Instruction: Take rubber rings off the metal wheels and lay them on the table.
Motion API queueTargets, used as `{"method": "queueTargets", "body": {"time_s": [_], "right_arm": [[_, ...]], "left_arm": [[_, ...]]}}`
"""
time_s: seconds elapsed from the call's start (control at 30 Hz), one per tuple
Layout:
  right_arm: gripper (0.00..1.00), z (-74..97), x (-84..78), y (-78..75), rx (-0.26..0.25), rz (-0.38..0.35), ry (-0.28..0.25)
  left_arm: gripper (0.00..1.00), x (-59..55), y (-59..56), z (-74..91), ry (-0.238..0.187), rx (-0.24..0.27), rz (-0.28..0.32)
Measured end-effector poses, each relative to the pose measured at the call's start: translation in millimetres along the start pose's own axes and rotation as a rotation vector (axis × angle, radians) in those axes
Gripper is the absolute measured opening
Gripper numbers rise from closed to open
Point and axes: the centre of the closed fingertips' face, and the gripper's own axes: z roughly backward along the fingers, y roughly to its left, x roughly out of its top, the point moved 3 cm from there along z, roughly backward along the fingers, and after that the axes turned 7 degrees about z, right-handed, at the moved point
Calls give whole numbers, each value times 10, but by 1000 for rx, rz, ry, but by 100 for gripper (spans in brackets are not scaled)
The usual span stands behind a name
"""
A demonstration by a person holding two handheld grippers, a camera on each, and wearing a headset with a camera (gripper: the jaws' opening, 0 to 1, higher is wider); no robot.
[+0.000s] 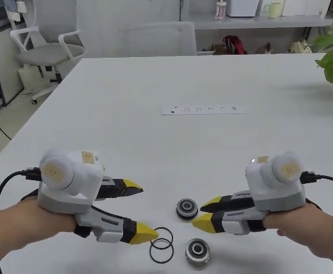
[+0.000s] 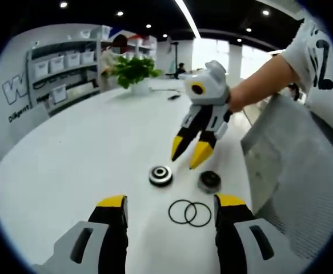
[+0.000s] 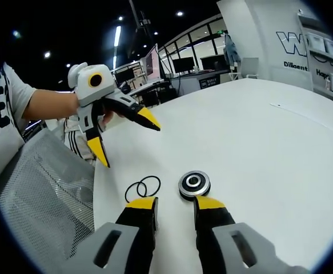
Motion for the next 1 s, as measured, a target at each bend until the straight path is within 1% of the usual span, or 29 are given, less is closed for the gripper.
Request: {"method": "queueTargets", "body": {"time_s": [0.2,0.37,0.7,0.8,1.0], "right_arm": [[23,8,-62,-65,-25,-7,6],[24,12,-87,-103,-39,3,11],[27,7,-136,-174,-64,19,20],[28,-1,-143,-178,-65,25,24],[31,-30,-163,-192,-69,38,29]], "left_arm": [[62,-17,53,-85,13,0,6],[61,5,98,-163,16,2,12],[60,57,116,-308,20,-5,17],[59,59,129,-347,18,-6,27],[57,45,142,-411,31,-9,28]]}}
